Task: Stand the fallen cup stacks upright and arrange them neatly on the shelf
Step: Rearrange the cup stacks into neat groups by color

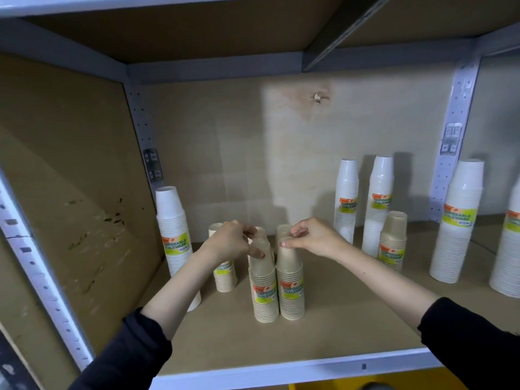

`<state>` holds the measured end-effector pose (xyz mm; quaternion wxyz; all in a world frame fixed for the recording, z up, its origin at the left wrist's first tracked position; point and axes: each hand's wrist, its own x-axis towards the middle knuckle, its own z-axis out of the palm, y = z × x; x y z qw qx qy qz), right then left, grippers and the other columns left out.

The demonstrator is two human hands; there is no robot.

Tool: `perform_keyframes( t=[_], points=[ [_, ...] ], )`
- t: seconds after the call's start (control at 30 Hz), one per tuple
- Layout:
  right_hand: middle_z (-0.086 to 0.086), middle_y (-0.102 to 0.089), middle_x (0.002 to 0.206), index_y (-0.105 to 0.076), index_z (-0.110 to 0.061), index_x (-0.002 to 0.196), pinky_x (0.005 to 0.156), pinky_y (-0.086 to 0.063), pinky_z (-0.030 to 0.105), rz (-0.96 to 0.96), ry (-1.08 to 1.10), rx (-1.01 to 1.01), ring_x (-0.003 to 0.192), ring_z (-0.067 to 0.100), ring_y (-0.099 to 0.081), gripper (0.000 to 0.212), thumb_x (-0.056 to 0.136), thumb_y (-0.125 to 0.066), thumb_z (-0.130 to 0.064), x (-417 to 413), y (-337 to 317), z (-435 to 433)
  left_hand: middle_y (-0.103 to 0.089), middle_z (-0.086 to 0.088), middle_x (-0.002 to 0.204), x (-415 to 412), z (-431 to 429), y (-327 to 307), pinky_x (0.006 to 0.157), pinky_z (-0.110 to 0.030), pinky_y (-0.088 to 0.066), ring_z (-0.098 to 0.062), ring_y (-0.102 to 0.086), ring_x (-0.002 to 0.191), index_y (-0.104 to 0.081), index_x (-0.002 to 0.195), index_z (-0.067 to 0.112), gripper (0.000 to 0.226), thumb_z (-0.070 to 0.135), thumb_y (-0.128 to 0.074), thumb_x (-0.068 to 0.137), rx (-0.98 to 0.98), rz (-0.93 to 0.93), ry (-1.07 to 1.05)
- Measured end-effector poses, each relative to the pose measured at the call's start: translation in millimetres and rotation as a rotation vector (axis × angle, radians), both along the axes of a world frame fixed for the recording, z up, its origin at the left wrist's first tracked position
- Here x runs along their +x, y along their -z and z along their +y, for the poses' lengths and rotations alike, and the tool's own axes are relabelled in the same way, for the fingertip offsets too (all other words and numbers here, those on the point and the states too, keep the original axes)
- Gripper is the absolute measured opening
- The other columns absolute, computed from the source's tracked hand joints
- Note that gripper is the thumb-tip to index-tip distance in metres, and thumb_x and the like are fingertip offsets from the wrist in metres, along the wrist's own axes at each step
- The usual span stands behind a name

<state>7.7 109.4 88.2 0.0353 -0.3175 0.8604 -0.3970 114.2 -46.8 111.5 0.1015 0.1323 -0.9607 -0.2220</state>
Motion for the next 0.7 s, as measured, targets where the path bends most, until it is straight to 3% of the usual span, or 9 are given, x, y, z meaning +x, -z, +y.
perform_keyframes(
  t=[0.13, 0.37, 0.53, 0.7],
  points=[
    [0.012, -0.067, 0.112, -0.063, -0.002, 0.111, 0.080, -0.043, 0.022, 0.099, 0.065, 0.002, 0.096, 0.017, -0.061, 0.048, 0.074, -0.074, -0.030, -8, -7, 22, -0.066, -0.009, 0.118, 9, -8, -13, 0.088, -0.024, -0.046, -0.021, -0.062, 0.106, -0.060, 0.122, 0.010, 0.053, 0.021, -0.076, 0.073, -0.113, 0.065, -0.010],
    [0.014, -0.064, 0.117, -0.060, -0.002, 0.115, 0.093, -0.044, 0.034, 0.253, 0.278, 0.036, 0.109, 0.028, -0.057, 0.042, 0.079, -0.069, -0.020, -34, -3, 85, -0.060, -0.012, 0.128, 18, -39, -9, 0.093, -0.033, -0.048, -0.027, -0.058, 0.113, -0.058, 0.125, 0.010, 0.046, 0.015, -0.068, 0.081, -0.177, 0.234, -0.197],
    [0.020, -0.061, 0.125, -0.056, 0.001, 0.122, 0.098, -0.044, 0.038, 0.301, 0.390, 0.063, 0.115, 0.032, -0.057, 0.047, 0.080, -0.068, -0.018, -53, 4, 122, -0.051, -0.015, 0.136, 17, -57, 2, 0.097, -0.035, -0.046, -0.031, -0.053, 0.119, -0.051, 0.131, 0.008, 0.054, 0.018, -0.069, 0.081, -0.182, 0.184, -0.310],
    [0.023, -0.060, 0.122, -0.056, 0.001, 0.121, 0.090, -0.044, 0.039, 0.348, 0.469, 0.102, 0.111, 0.037, -0.056, 0.045, 0.081, -0.067, -0.018, -68, 3, 141, -0.050, -0.019, 0.136, 13, -59, 10, 0.101, -0.037, -0.043, -0.033, -0.049, 0.123, -0.048, 0.132, 0.003, 0.062, 0.021, -0.072, 0.078, -0.191, 0.148, -0.345]
  ],
)
